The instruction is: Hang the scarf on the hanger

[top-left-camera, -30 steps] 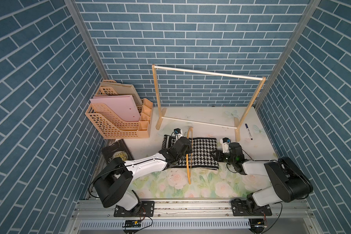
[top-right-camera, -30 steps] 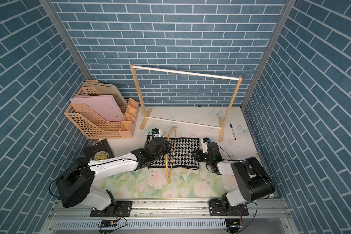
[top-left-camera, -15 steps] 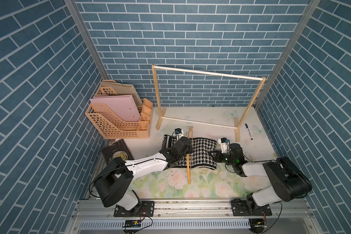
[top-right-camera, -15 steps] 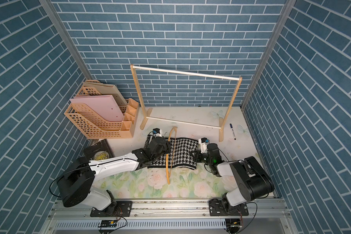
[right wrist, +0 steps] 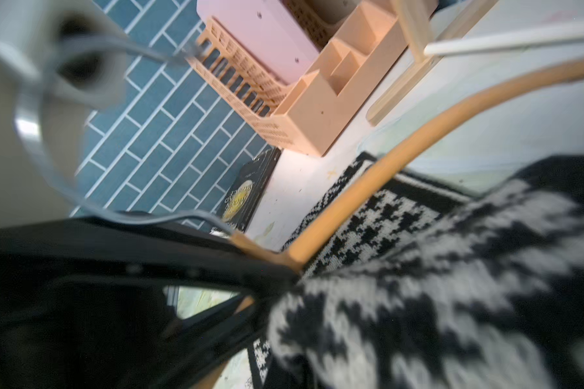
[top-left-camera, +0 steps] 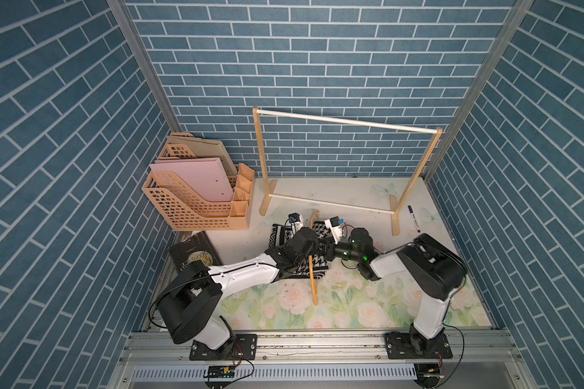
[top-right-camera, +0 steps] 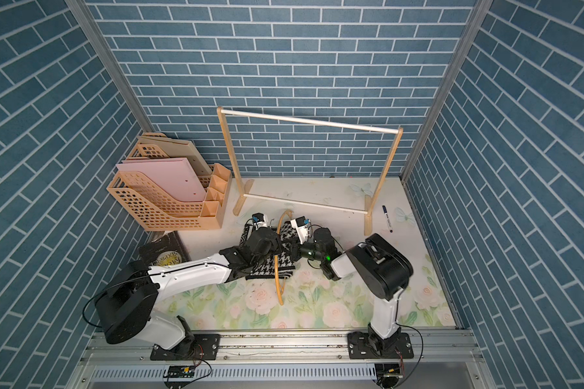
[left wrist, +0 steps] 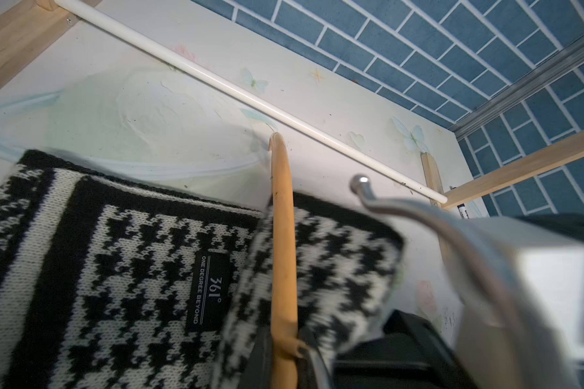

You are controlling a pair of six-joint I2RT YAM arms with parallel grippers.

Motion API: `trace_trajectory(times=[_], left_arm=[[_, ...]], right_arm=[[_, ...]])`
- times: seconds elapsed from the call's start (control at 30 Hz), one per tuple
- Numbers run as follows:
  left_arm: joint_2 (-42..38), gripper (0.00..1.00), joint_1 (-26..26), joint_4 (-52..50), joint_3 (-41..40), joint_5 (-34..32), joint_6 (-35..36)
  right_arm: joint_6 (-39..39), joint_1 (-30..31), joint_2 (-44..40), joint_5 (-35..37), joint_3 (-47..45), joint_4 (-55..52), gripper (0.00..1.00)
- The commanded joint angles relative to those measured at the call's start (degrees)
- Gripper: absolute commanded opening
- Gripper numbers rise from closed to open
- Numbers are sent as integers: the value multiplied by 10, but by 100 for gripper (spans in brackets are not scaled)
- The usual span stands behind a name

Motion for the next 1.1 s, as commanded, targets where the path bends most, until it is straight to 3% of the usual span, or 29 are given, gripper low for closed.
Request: trace_trajectory(times=[0.0,0.17,0.33,0.5,0.77,1.07], left_arm=[[4,0,-3,-23,-4,-8,9],[12,0,-3,-20,1,-2,10],[26,0,-3,-15,6,2,10],[35,0,-3,-11,6,6,12],[34,0,-3,-12,5,2,15],[31,0,-2,-20,6,-6,18]], right_arm=[[66,29,108,-40,60,140,0],[111,48,205,-33,98,185,0],[49,49,168,-11,76,83,48],[-74,56,59,92,14,-65,70],[-124,56,12,136,-23,-99,81],[-167,56,-53,146,-56,-103,82]])
